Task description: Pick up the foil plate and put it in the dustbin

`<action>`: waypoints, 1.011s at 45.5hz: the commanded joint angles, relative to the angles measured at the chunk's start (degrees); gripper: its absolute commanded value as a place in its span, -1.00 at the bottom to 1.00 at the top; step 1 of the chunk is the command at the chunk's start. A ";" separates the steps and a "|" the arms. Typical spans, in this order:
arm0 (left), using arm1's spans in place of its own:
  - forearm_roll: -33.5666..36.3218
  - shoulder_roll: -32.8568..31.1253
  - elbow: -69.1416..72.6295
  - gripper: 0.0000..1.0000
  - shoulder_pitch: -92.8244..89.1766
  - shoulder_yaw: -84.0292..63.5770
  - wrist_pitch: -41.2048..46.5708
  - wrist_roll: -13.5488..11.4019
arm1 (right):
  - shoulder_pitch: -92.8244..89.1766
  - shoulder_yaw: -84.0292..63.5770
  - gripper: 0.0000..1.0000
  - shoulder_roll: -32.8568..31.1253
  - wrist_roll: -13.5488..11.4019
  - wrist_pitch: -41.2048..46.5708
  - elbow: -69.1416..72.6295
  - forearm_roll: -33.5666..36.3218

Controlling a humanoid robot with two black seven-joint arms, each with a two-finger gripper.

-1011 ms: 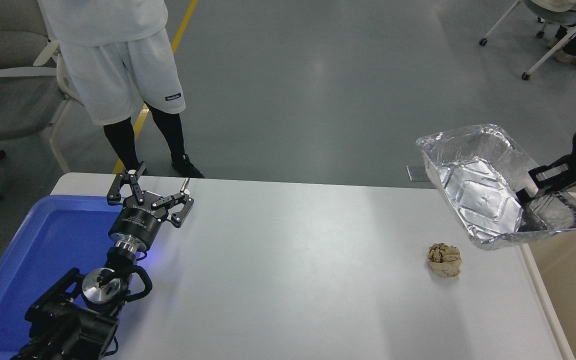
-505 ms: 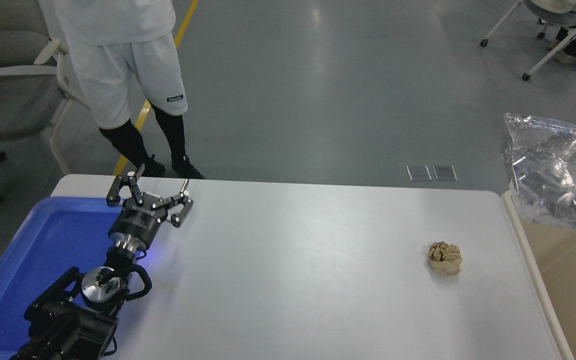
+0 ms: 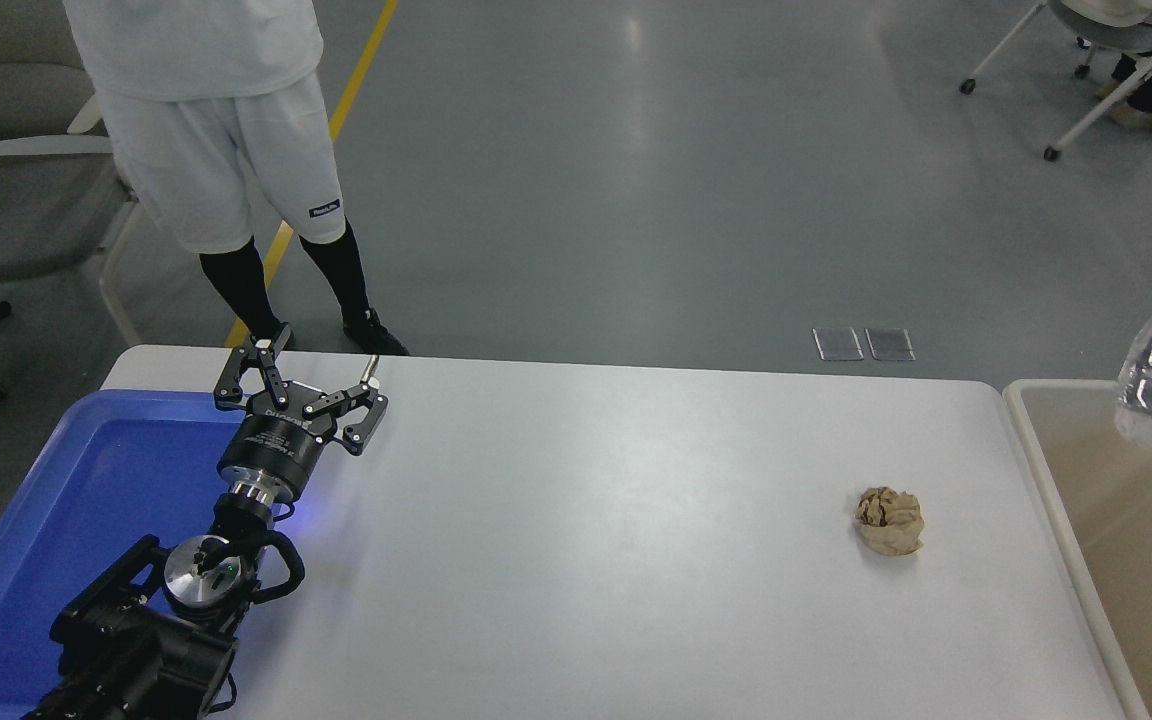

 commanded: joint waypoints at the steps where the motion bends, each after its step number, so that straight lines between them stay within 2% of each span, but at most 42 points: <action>1: 0.00 0.00 0.00 0.98 0.00 0.00 0.00 0.01 | -13.22 6.27 -1.00 3.55 -1.44 -5.91 -8.93 5.56; 17: 0.00 0.00 0.00 0.98 0.00 0.00 -0.09 0.01 | -27.02 13.65 -1.00 12.17 -8.21 -11.98 -20.54 8.73; 25: 0.00 0.00 0.00 0.98 0.00 0.00 -0.09 -0.07 | -30.54 20.33 -1.00 14.02 -9.26 -13.11 -21.33 8.73; 33: 0.00 0.00 0.00 0.98 0.00 0.00 0.00 0.01 | -33.71 22.97 -1.00 16.04 -12.52 -17.16 -21.42 8.64; 43: 0.00 0.00 0.00 0.98 0.00 0.00 0.00 0.01 | -35.29 23.06 -1.00 16.22 -13.66 -19.44 -21.42 8.73; 44: 0.00 0.00 0.00 0.98 0.00 0.00 0.00 -0.07 | -35.55 23.06 -0.93 16.22 -13.75 -19.80 -21.42 8.82; 46: 0.00 0.00 0.00 0.98 0.00 0.00 0.00 -0.07 | -36.08 23.41 -0.62 16.22 -13.75 -20.67 -21.42 9.25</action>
